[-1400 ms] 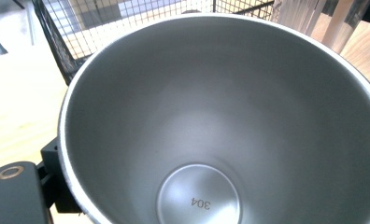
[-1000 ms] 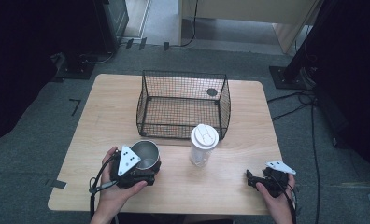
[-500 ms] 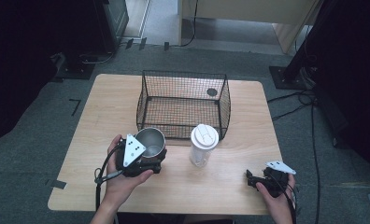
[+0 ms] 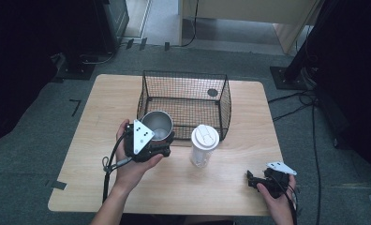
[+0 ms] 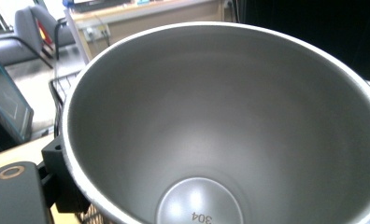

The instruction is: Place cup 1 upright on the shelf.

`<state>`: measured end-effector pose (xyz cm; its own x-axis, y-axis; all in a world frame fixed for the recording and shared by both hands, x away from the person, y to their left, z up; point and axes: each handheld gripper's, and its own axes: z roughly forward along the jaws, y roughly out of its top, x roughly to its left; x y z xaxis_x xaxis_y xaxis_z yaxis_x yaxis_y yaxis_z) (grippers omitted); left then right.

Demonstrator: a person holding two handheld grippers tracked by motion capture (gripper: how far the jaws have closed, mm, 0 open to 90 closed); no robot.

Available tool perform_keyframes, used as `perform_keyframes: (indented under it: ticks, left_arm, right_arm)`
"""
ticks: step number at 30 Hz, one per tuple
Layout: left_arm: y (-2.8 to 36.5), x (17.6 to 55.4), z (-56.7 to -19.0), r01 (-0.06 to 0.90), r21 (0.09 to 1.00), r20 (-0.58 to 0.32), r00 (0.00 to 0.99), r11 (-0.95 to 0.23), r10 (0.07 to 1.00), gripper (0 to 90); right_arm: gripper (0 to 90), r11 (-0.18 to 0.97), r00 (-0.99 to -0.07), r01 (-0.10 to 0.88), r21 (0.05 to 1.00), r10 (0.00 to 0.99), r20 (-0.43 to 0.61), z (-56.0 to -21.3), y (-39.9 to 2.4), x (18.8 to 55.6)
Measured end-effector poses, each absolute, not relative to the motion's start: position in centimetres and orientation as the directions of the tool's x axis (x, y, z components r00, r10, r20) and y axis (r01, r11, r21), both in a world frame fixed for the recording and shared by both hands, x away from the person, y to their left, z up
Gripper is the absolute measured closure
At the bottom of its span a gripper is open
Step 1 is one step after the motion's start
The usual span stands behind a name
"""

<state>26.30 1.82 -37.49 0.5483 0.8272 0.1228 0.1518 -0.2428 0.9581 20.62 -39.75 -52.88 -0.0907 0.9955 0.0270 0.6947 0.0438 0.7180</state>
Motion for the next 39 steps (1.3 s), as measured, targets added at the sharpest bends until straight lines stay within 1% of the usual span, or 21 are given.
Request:
perform_keyframes:
  ticks: [3,5,6,7,13,14,15,16,17,19,21,24,29,31,36,39]
  left_arm:
    - [1.5,26.6,-37.4,0.129,0.967,0.115,0.551,-0.221,0.827,8.2]
    - [1.1,27.0,-37.3,0.093,0.971,0.138,0.542,-0.222,0.829,8.2]
    - [1.1,27.0,-37.3,0.093,0.971,0.138,0.542,-0.222,0.829,8.2]
    - [0.9,27.2,-37.0,0.073,0.974,0.139,0.545,-0.213,0.827,8.2]
    - [0.4,28.1,-36.5,0.039,0.980,0.146,0.533,-0.197,0.833,8.3]
    - [0.3,28.3,-36.5,0.023,0.980,0.156,0.525,-0.197,0.837,8.3]
    - [0.0,28.7,-36.6,-0.016,0.977,0.191,0.505,-0.212,0.842,8.3]
    - [0.0,28.7,-36.6,-0.016,0.977,0.191,0.505,-0.212,0.842,8.3]
    - [-0.3,29.1,-36.8,-0.044,0.971,0.225,0.494,-0.234,0.840,8.3]
    - [-0.7,29.5,-37.0,-0.052,0.967,0.243,0.480,-0.249,0.843,8.3]
    - [-0.8,29.7,-37.2,-0.057,0.967,0.243,0.485,-0.247,0.840,8.3]
    - [-1.1,30.5,-37.6,-0.049,0.978,0.201,0.494,-0.204,0.846,8.3]
    - [-1.5,31.4,-38.1,-0.037,0.983,0.176,0.472,-0.180,0.864,8.3]
    - [-1.8,32.0,-38.4,-0.035,0.984,0.172,0.448,-0.176,0.877,8.2]
    - [-2.1,33.8,-39.3,0.006,0.991,0.119,0.428,-0.135,0.896,8.2]
    - [-2.3,34.1,-39.7,0.005,0.990,0.125,0.419,-0.140,0.899,8.2]
  right_arm:
    - [0.0,0.042,-0.090,0.696,0.717,0.996,0.029,-52.9,-39.7,20.6]
    - [0.0,0.041,-0.089,0.696,0.717,0.996,0.030,-52.9,-39.7,20.6]
    - [0.0,0.041,-0.089,0.696,0.717,0.996,0.030,-52.9,-39.7,20.6]
    - [0.0,0.041,-0.090,0.696,0.717,0.996,0.030,-52.9,-39.7,20.6]
    - [0.0,0.041,-0.090,0.696,0.717,0.996,0.030,-52.9,-39.7,20.6]
    - [0.0,0.041,-0.089,0.696,0.717,0.996,0.030,-52.9,-39.7,20.6]
    - [0.0,0.041,-0.090,0.696,0.717,0.996,0.030,-52.9,-39.7,20.6]
    - [0.0,0.041,-0.090,0.696,0.717,0.996,0.030,-52.9,-39.7,20.6]
    - [0.0,0.041,-0.089,0.696,0.717,0.996,0.030,-52.9,-39.7,20.6]
    - [0.0,0.041,-0.090,0.696,0.717,0.996,0.030,-52.9,-39.7,20.6]
    - [0.0,0.041,-0.089,0.696,0.717,0.996,0.030,-52.9,-39.7,20.6]
    - [0.0,0.042,-0.090,0.695,0.717,0.996,0.029,-52.9,-39.7,20.6]
    - [0.0,0.041,-0.090,0.696,0.717,0.996,0.030,-52.9,-39.7,20.6]
    - [0.0,0.041,-0.090,0.696,0.717,0.995,0.030,-52.9,-39.7,20.6]
    - [0.0,0.041,-0.090,0.695,0.718,0.995,0.030,-52.9,-39.7,20.6]
    - [0.0,0.041,-0.090,0.695,0.717,0.995,0.030,-52.9,-39.7,20.6]
